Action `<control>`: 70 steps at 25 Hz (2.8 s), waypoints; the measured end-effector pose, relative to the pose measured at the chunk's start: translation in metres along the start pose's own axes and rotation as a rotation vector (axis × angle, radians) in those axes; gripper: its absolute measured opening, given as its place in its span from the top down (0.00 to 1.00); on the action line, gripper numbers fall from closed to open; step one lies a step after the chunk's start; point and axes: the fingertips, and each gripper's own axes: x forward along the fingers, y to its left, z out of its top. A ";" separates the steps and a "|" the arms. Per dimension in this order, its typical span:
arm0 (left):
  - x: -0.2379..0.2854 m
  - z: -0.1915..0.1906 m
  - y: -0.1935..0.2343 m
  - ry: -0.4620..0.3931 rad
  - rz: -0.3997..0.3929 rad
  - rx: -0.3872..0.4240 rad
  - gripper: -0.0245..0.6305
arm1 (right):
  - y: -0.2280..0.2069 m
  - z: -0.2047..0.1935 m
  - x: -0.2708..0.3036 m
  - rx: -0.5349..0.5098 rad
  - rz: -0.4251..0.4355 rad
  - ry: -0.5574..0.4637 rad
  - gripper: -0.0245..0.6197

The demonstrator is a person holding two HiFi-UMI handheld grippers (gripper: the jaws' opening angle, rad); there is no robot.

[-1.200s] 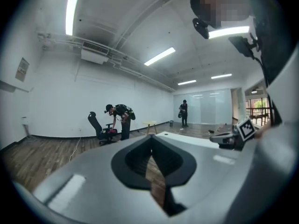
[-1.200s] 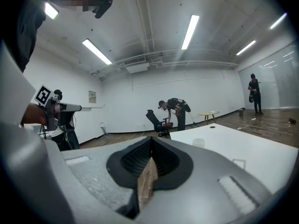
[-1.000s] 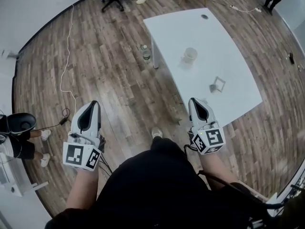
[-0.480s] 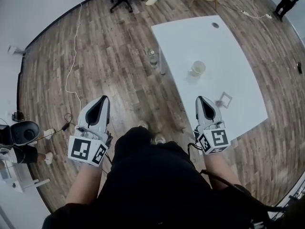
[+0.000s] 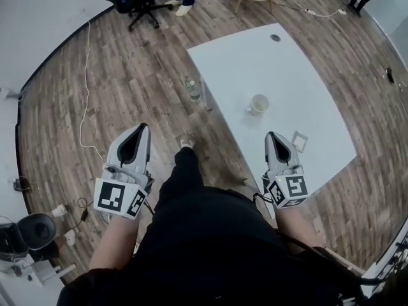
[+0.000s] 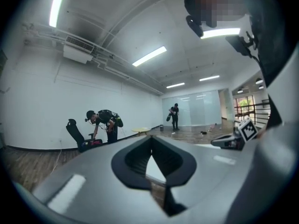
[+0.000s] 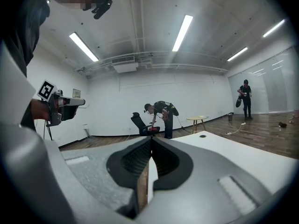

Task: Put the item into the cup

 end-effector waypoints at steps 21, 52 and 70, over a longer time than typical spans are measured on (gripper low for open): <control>0.221 -0.003 0.048 -0.002 -0.502 0.021 0.96 | -0.063 0.012 0.049 0.065 -0.466 0.072 0.96; 0.398 0.019 -0.040 0.042 -1.206 0.017 0.96 | -0.062 0.021 0.039 0.220 -1.077 0.050 0.96; 0.362 -0.024 -0.128 0.008 -1.310 0.003 0.96 | -0.057 -0.052 -0.056 0.158 -1.289 0.001 0.96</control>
